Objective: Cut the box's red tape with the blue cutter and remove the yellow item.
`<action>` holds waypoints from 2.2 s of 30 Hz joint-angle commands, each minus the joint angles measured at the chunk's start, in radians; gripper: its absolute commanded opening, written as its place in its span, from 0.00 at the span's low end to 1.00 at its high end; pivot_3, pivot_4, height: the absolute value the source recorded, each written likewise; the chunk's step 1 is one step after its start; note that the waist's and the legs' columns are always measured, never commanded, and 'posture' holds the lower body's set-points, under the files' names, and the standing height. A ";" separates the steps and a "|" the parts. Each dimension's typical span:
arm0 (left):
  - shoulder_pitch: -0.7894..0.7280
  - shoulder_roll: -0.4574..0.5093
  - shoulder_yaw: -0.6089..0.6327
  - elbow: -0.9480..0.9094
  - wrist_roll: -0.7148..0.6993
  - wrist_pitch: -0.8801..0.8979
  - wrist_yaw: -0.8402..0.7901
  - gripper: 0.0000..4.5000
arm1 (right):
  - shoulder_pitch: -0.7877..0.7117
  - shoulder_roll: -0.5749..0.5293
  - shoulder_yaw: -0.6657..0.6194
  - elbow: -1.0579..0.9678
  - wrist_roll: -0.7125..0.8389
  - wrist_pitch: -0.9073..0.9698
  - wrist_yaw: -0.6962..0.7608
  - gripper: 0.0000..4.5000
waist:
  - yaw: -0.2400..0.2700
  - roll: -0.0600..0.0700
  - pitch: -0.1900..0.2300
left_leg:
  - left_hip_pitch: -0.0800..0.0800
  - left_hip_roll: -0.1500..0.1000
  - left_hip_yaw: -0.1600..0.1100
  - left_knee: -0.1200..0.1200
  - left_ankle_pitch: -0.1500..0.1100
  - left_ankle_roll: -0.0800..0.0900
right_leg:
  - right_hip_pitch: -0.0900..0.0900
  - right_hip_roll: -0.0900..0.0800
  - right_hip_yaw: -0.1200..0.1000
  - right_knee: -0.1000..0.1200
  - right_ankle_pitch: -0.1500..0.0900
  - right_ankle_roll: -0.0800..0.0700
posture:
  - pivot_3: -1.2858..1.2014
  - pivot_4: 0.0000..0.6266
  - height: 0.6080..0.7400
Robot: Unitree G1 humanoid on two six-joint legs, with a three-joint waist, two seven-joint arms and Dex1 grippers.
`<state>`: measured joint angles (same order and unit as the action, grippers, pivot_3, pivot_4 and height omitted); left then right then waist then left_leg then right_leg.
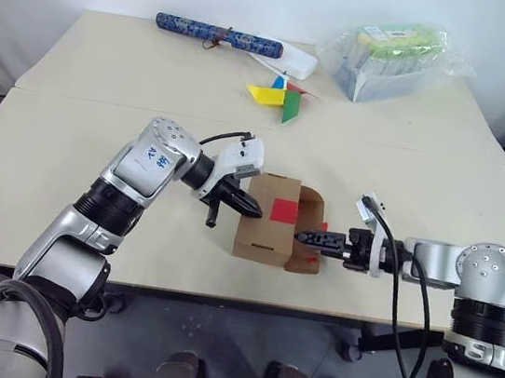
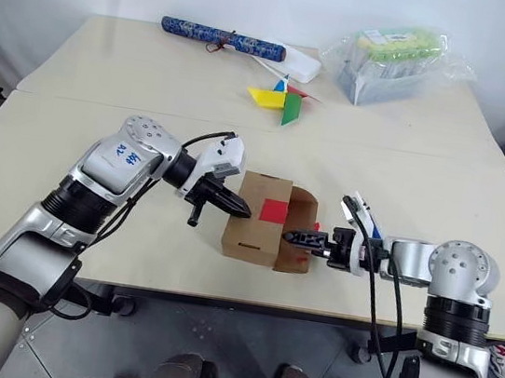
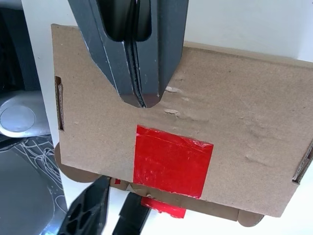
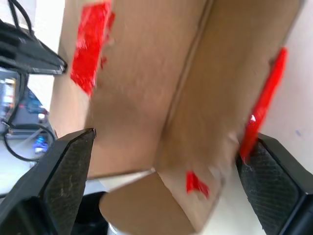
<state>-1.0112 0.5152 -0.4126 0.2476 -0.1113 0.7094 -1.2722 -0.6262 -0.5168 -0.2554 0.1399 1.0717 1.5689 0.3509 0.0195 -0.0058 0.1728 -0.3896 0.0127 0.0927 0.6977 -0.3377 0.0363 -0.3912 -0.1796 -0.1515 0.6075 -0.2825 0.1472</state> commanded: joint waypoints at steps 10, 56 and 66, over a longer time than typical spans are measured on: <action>0.029 0.008 -0.040 -0.004 0.041 0.010 0.027 0.00 | 0.013 0.006 0.032 -0.016 -0.129 -0.030 0.054 0.37 | -0.006 0.000 0.000 | 0.000 0.000 0.000 0.000 0.000 0.000 | -0.001 0.000 0.002 0.001 0.000 0.000 | 0.52 0.24 1.00; 0.039 -0.106 0.040 0.163 0.061 -0.090 0.151 0.00 | -0.269 -0.449 0.397 -0.407 0.901 -0.333 -0.854 0.00 | 0.007 0.002 0.003 | -0.011 -0.001 -0.001 0.000 0.000 0.004 | -0.004 -0.002 -0.003 -0.011 0.001 0.002 | 0.52 0.24 1.00; 0.016 -0.073 0.107 0.193 0.047 -0.076 0.161 0.00 | -0.308 -0.489 0.472 -0.370 0.901 -0.329 -0.831 0.00 | 0.003 0.001 0.004 | -0.016 -0.001 0.002 0.000 0.000 0.004 | -0.006 -0.002 -0.009 -0.013 0.002 0.003 | 0.52 0.24 1.00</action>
<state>-0.9664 0.4269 -0.3497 0.4473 -0.0460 0.6332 -1.1070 -0.9269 -0.9892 0.1946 -0.2280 1.9550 1.2287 -0.4864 0.0228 -0.0052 0.1765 -0.4058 0.0121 0.0942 0.6977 -0.3381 0.0405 -0.3968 -0.1811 -0.1603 0.5945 -0.2804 0.1499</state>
